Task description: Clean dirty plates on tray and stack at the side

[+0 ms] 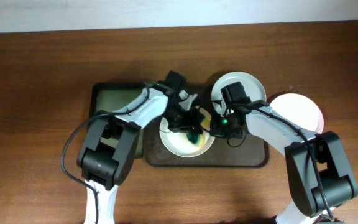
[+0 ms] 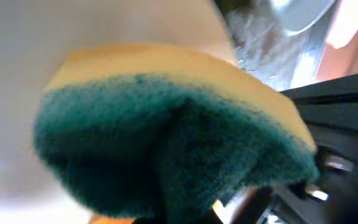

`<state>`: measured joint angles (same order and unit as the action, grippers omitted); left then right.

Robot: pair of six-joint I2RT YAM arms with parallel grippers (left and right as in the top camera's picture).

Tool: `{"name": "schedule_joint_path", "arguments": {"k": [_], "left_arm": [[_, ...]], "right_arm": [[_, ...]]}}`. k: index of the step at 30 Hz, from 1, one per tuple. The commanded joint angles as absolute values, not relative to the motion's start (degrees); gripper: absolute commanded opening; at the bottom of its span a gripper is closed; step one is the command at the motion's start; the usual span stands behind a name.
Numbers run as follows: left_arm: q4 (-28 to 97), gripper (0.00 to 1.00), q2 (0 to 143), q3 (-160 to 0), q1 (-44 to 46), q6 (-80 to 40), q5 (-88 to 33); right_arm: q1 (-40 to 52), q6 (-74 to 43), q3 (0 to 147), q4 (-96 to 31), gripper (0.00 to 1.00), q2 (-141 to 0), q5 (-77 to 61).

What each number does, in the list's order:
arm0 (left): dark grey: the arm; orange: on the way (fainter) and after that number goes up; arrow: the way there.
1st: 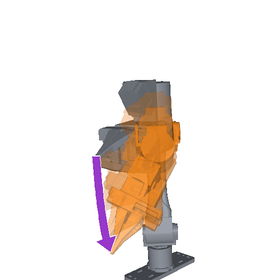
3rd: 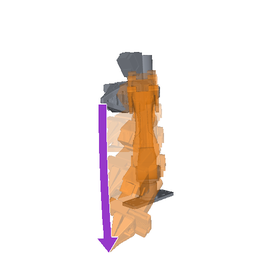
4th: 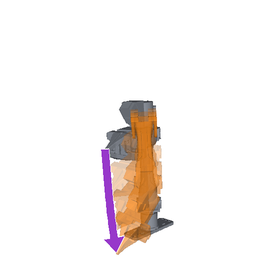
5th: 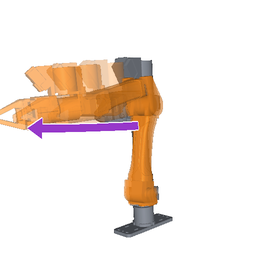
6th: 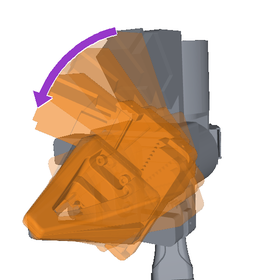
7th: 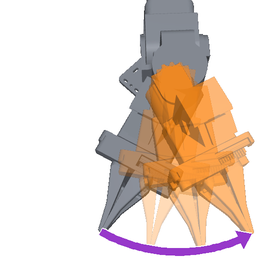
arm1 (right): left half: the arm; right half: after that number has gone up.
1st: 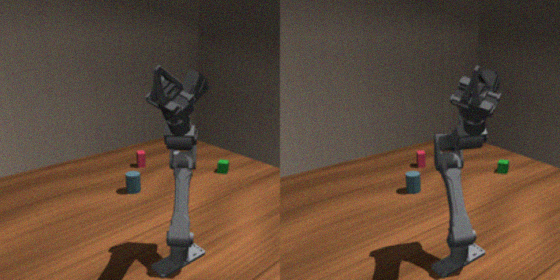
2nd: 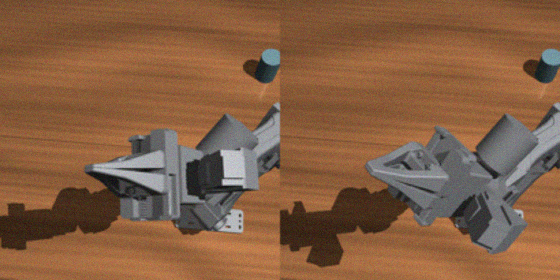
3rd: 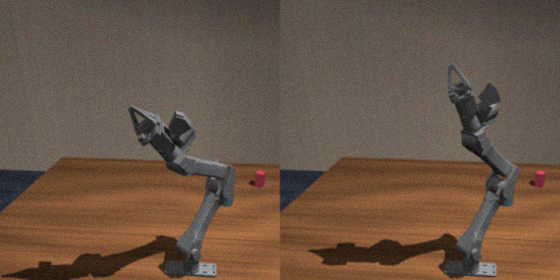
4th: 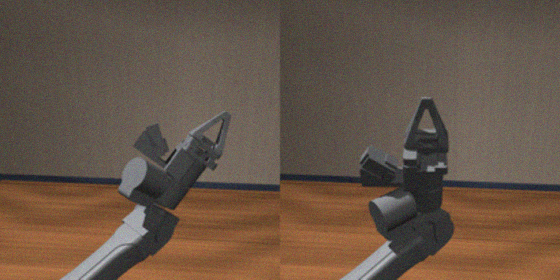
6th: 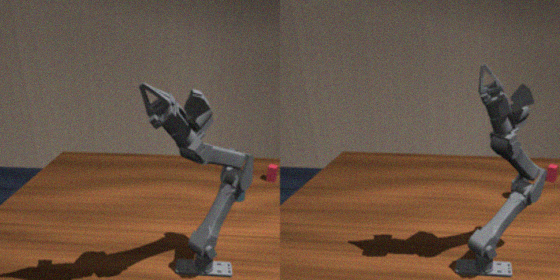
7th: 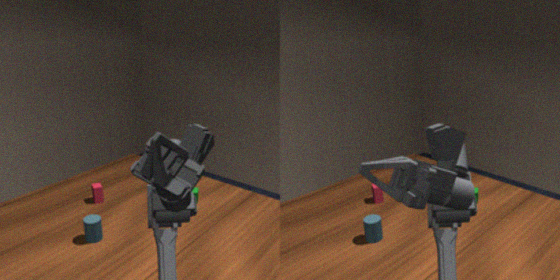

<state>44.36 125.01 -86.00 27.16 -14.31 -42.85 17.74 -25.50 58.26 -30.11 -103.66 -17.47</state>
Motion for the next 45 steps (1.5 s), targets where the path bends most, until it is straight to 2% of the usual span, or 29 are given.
{"name": "schedule_joint_path", "arguments": {"k": [1, 6, 7, 9, 10, 11, 14, 17, 18, 20, 27, 37, 41, 45], "left_arm": [[46.5, 0.00, 117.9, -91.9, 23.6, -13.2, -40.1], [53.4, 0.00, 107.0, -96.6, 20.3, -13.2, -17.1], [54.8, 0.00, 104.8, -97.2, 19.8, -13.2, -12.1], [58.5, 0.00, 98.5, -97.6, 18.5, -14.5, 3.8], [59.4, 0.00, 97.2, -97.6, 18.2, -15.1, 7.7], [62.4, 0.00, 94.0, -97.6, 17.5, -17.6, 17.7], [66.3, 0.00, 91.0, -97.6, 16.6, -20.7, 25.2], [69.4, 0.01, 90.4, -97.5, 15.6, -21.9, 25.3], [69.6, 0.01, 90.5, -97.3, 15.4, -21.9, 25.3], [69.6, 0.02, 91.0, -96.9, 14.8, -22.2, 25.3], [69.5, 0.00, 93.8, -96.4, 14.5, -23.8, 22.5], [71.9, 0.00, 90.7, -96.4, 14.5, -23.8, 20.3], [72.5, 0.00, 86.8, -96.4, 14.5, -23.8, 20.3], [72.5, 0.00, 80.7, -96.4, 14.5, -23.8, 20.3]], "right_arm": [[18.4, -25.5, 57.5, -29.9, 0.04, -103.7, -18.9], [18.4, -25.5, 57.5, -30.0, 0.05, -103.7, -18.9], [18.4, -25.5, 57.5, -30.0, 0.10, -103.7, -18.9], [18.4, -25.5, 57.5, -30.1, 0.29, -103.7, -18.9], [18.4, -25.5, 57.5, -30.2, 0.33, -103.7, -18.9], [18.4, -25.5, 57.5, -30.6, 0.36, -103.7, -18.8], [18.4, -25.5, 57.0, -30.6, 0.36, -103.7, -18.2], [18.4, -25.6, 55.4, -30.1, 0.34, -103.7, -14.9], [18.4, -25.5, 54.9, -29.7, 0.28, -103.7, -14.8], [18.4, -25.6, 54.5, -29.5, 0.04, -103.7, -14.8], [18.1, -25.3, 58.2, -32.7, 0.04, -103.1, -15.0], [18.1, -22.5, 84.6, -54.9, 0.04, -102.2, -7.4], [19.0, -22.5, 89.2, -55.1, 0.04, -102.2, -4.5], [22.5, -22.8, 89.7, -49.3, 0.04, -102.5, -1.6]]}}
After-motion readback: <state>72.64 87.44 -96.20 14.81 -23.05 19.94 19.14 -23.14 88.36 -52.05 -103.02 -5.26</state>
